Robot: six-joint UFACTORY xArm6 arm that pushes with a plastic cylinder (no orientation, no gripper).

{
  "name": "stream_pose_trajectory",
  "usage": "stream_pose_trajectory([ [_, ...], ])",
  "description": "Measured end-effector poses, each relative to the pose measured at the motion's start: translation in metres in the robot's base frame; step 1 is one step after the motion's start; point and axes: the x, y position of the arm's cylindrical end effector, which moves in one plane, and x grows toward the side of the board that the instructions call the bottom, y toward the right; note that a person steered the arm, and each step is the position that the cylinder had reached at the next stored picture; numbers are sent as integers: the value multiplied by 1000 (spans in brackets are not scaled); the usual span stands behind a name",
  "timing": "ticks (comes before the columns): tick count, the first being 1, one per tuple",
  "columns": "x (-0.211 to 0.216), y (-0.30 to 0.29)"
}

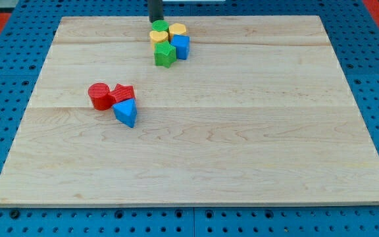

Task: Adjust the group of blocks at the top center of the board

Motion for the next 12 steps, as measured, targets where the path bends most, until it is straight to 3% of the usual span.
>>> stream_pose_trajectory([
  [5,23,28],
  [6,12,23],
  [7,22,-27],
  [9,133,-101],
  [10,156,-145],
  [12,265,-124],
])
